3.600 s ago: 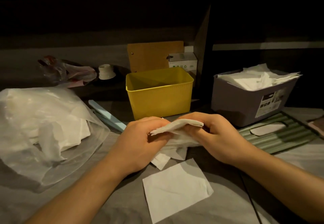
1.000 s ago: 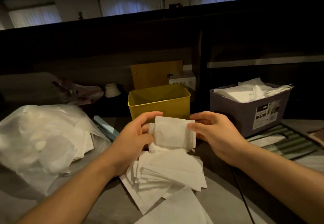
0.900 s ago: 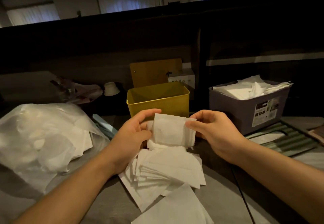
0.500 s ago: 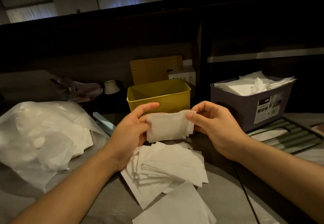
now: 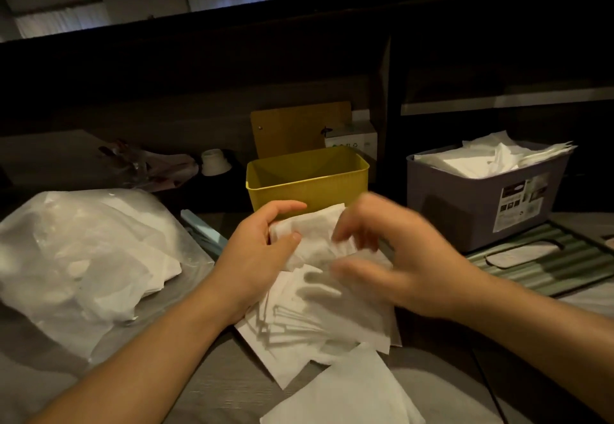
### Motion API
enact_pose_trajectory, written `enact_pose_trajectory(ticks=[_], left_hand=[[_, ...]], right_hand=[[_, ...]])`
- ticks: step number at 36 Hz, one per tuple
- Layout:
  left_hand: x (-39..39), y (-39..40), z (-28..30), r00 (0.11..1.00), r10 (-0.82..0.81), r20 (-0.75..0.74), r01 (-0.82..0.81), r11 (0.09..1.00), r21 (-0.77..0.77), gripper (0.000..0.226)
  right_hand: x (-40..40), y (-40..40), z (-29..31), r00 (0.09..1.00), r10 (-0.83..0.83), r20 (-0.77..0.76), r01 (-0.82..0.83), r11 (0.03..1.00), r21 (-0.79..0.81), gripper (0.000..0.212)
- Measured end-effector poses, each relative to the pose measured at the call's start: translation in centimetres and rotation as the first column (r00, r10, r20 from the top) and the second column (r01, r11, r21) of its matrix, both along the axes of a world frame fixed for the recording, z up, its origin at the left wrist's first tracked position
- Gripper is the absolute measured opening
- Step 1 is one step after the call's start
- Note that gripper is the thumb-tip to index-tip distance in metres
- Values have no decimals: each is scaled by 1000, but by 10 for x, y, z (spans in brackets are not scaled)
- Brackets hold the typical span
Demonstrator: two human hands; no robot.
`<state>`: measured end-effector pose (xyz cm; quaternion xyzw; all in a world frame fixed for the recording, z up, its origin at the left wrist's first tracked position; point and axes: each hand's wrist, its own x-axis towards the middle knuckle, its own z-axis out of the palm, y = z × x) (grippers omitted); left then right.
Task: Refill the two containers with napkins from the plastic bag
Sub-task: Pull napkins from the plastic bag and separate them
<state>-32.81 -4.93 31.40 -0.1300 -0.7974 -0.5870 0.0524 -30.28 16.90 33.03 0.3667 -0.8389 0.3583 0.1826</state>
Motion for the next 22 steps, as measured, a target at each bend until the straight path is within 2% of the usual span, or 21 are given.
enact_pose_trajectory(ticks=[3,6,10,16,22], left_hand=[[-2,-4,1,1000,20,-12,-20,1000,-17,35],[-1,-4,2,1000,24,8,-24,1000,-13,34],[1,-4,4,1000,12,23,-12,1000,-22,32],[4,-3,6,998,6,69,-7,1000,13,32],[4,-2,8,993,-6,115,2,999,41,34]], right_hand=[[10,-6,-1,972,155,177,-211,909,361,41],[15,-11,1,978,189,91,-210,855,474,46],[15,-10,4,983,158,97,-185,883,431,38],[5,3,0,961,130,244,-189,952,240,26],[-2,10,-6,934,32,356,-53,997,49,24]])
